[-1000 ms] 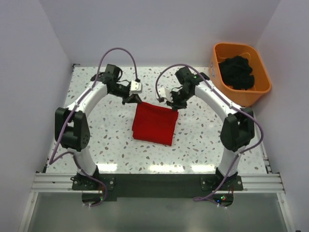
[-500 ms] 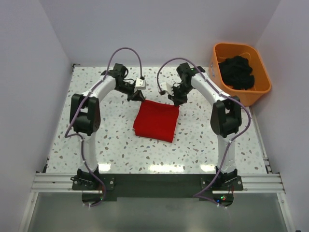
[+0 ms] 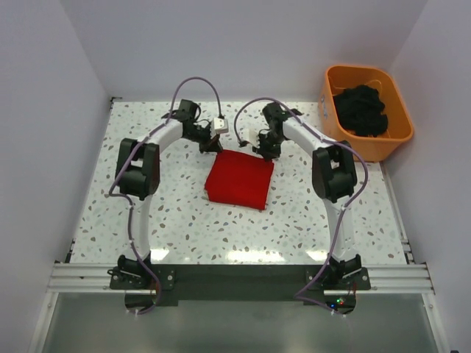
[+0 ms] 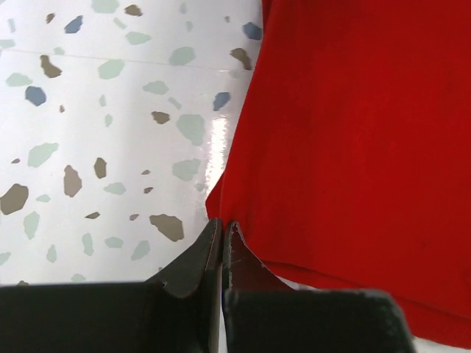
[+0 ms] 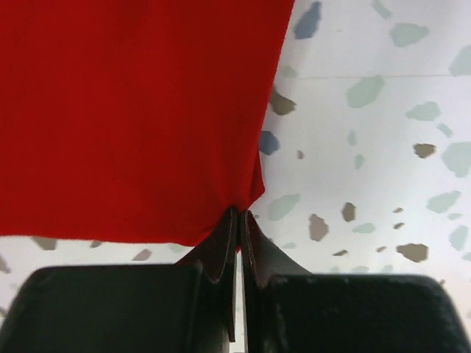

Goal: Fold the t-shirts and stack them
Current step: Fold the tshirt

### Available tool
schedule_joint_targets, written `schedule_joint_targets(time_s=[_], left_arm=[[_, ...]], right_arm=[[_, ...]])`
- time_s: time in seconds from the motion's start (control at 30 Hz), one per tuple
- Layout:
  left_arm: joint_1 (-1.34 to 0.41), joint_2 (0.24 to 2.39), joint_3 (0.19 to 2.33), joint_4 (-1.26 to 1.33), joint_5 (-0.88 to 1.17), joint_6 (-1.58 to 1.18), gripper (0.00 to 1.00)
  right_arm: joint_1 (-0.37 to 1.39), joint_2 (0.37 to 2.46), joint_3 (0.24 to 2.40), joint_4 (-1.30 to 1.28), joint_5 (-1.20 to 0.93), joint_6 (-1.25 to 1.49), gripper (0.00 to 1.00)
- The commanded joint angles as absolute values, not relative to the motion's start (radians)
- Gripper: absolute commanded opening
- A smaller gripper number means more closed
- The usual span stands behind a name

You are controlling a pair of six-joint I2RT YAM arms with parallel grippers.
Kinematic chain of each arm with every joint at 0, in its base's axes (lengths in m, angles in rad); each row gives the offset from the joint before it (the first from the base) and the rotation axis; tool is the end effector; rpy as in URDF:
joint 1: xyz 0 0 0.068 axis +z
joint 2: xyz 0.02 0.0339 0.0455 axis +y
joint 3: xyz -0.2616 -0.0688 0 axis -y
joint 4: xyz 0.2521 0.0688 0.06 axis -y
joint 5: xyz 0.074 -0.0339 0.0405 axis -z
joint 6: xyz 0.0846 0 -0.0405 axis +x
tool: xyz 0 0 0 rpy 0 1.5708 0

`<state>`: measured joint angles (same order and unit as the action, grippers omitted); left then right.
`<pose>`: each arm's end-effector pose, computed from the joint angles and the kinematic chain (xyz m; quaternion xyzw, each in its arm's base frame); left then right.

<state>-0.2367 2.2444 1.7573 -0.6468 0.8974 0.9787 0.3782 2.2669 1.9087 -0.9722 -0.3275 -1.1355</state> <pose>0.4586 -0.1786 0.1381 0.5794 0.6684 -0.3239 0.3355 0.4375 0.2031 0.1324 -0.6868 0.6987 0.1066 0.1698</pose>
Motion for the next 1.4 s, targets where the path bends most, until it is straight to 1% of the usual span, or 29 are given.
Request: schedule_joint_targets(time_s=[0.0, 0.1, 0.13, 0.17, 0.2, 0.23, 0.27, 0.3, 0.33, 0.4, 0.43, 0.47, 0.5, 0.53, 0.6, 0.63, 0.67, 0.7, 0.77, 0.8, 0.83, 0.9, 1.0, 1.03, 1.17, 1.27, 1.37], left_arm=[[-0.245, 2.266, 1.793, -0.474, 0.832, 0.809, 0.0], [-0.242, 2.29, 1.822, -0.436, 0.766, 0.694, 0.01], [-0.241, 2.29, 1.839, -0.428, 0.756, 0.63, 0.06], [-0.239, 2.287, 1.845, -0.408, 0.747, 0.592, 0.1], [-0.233, 2.281, 1.85, -0.393, 0.727, 0.548, 0.14], [-0.226, 2.258, 1.853, -0.374, 0.721, 0.447, 0.24], [-0.218, 2.24, 1.852, -0.341, 0.715, 0.398, 0.29], [-0.201, 2.22, 1.85, -0.327, 0.709, 0.353, 0.33], [-0.193, 2.194, 1.832, -0.318, 0.707, 0.291, 0.39], [-0.189, 2.1, 1.793, -0.304, 0.701, 0.261, 0.47], [-0.189, 2.065, 1.734, -0.301, 0.713, 0.232, 0.56], [-0.189, 1.993, 1.695, -0.284, 0.732, 0.213, 0.58], [-0.192, 1.958, 1.656, -0.273, 0.774, 0.19, 0.64], [-0.195, 1.922, 1.566, -0.259, 0.794, 0.161, 0.69], [-0.213, 1.836, 1.481, -0.239, 0.845, 0.088, 0.7], [-0.224, 1.789, 1.398, -0.233, 0.862, 0.043, 0.69], [-0.247, 1.77, 1.358, -0.212, 0.88, 0.019, 0.68], [-0.258, 1.755, 1.32, -0.195, 0.932, 0.008, 0.68], [-0.279, 1.734, 1.217, -0.131, 0.962, -0.101, 0.66], [-0.3, 1.735, 1.192, -0.109, 0.988, -0.126, 0.66], [-0.308, 1.75, 1.16, -0.095, 0.992, -0.164, 0.66], [-0.324, 1.785, 1.149, -0.094, 1.002, -0.193, 0.65], [-0.325, 1.89, 1.15, -0.101, 1.022, -0.253, 0.64], [-0.325, 1.945, 1.155, -0.112, 1.02, -0.267, 0.62], [-0.292, 2.048, 1.151, -0.1, 0.977, -0.339, 0.61], [-0.252, 2.079, 1.137, -0.115, 0.973, -0.367, 0.6], [-0.23, 2.017, 1.131, -0.166, 0.992, -0.298, 0.61]], right_arm=[[0.367, 2.27, 1.899, -0.835, -0.209, -1.12, 0.0], [0.365, 2.29, 1.887, -0.743, -0.137, -1.115, 0.0], [0.365, 2.293, 1.893, -0.7, -0.123, -1.108, 0.0], [0.364, 2.299, 1.902, -0.684, -0.111, -1.076, 0.0], [0.364, 2.301, 1.939, -0.68, -0.086, -1.053, 0.03], [0.364, 2.301, 1.963, -0.687, -0.08, -1.025, 0.22], [0.364, 2.295, 1.986, -0.69, -0.071, -0.95, 0.31], [0.362, 2.277, 2.02, -0.692, -0.057, -0.909, 0.38], [0.362, 2.26, 2.037, -0.713, -0.063, -0.869, 0.46], [0.353, 2.2, 2.057, -0.736, -0.081, -0.738, 0.54], [0.348, 2.178, 2.062, -0.771, -0.125, -0.692, 0.65], [0.345, 2.16, 2.065, -0.797, -0.152, -0.608, 0.68], [0.344, 2.139, 2.063, -0.823, -0.19, -0.566, 0.7], [0.345, 2.103, 2.06, -0.884, -0.269, -0.53, 0.71], [0.345, 2.062, 2.004, -0.923, -0.368, -0.413, 0.72], [0.344, 2.021, 1.973, -0.939, -0.412, -0.37, 0.72], [0.347, 2.005, 1.942, -0.948, -0.52, -0.314, 0.71], [0.348, 1.991, 1.872, -0.951, -0.57, -0.283, 0.71], [0.353, 1.962, 1.798, -0.943, -0.693, -0.204, 0.68], [0.354, 1.96, 1.733, -0.942, -0.727, -0.189, 0.67], [0.356, 1.957, 1.698, -0.937, -0.751, -0.178, 0.63], [0.357, 1.965, 1.613, -0.922, -0.802, -0.155, 0.6], [0.357, 1.993, 1.511, -0.879, -0.821, -0.132, 0.56], [0.356, 2.003, 1.491, -0.861, -0.812, -0.132, 0.56], [0.344, 2.069, 1.434, -0.839, -0.749, -0.167, 0.53], [0.315, 2.098, 1.424, -0.842, -0.646, -0.204, 0.52], [0.284, 2.071, 1.443, -0.894, -0.551, -0.251, 0.5]])
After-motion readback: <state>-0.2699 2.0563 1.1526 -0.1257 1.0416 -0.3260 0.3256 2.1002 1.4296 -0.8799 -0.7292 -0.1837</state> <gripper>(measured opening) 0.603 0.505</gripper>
